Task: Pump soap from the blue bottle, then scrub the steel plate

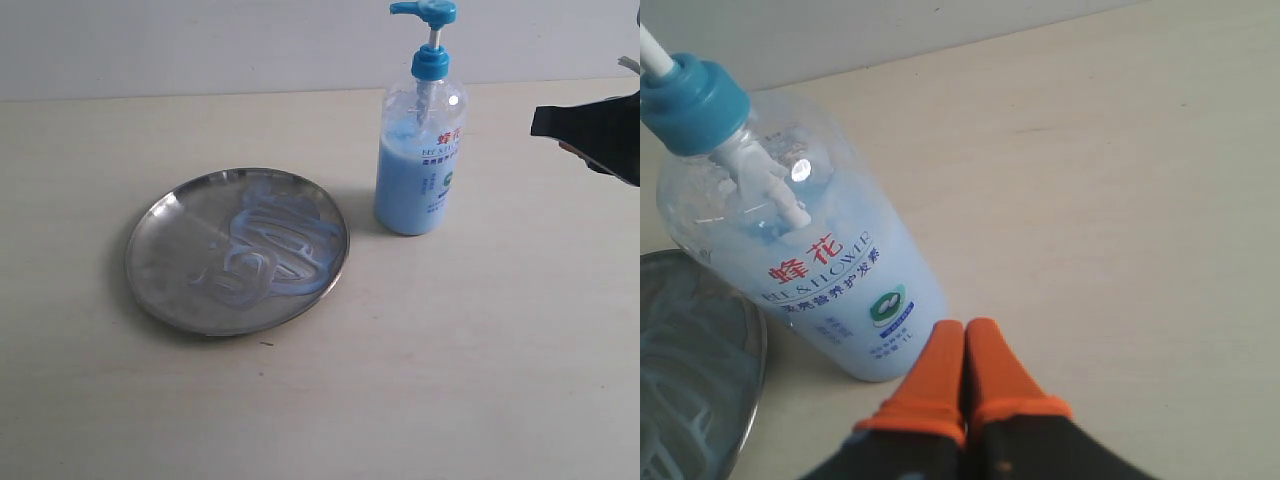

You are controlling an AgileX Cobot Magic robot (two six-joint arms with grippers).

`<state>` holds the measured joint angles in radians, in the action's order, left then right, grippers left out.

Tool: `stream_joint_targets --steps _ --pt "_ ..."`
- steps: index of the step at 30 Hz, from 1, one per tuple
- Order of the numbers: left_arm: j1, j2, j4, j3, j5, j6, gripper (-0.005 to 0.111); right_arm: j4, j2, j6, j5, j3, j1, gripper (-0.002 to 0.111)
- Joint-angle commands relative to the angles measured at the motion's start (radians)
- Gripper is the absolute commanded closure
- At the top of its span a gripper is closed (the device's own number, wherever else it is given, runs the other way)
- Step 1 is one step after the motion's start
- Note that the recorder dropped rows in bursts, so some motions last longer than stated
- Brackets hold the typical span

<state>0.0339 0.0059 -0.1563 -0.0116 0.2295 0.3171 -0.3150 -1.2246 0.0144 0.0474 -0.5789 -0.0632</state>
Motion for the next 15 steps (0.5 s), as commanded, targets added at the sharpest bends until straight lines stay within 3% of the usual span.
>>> stream_joint_targets --steps 1,10,15 --pt "0.007 -0.006 0.016 0.012 0.004 -0.06 0.107 0.004 0.002 0.01 -0.016 0.004 0.004 0.108" --pt "0.007 -0.006 0.038 0.012 0.127 -0.06 0.107 0.004 0.002 0.01 -0.016 0.004 0.004 0.108" --pt "0.007 -0.006 0.038 0.012 0.131 -0.068 0.107 0.004 0.002 0.01 -0.016 0.004 0.004 0.108"
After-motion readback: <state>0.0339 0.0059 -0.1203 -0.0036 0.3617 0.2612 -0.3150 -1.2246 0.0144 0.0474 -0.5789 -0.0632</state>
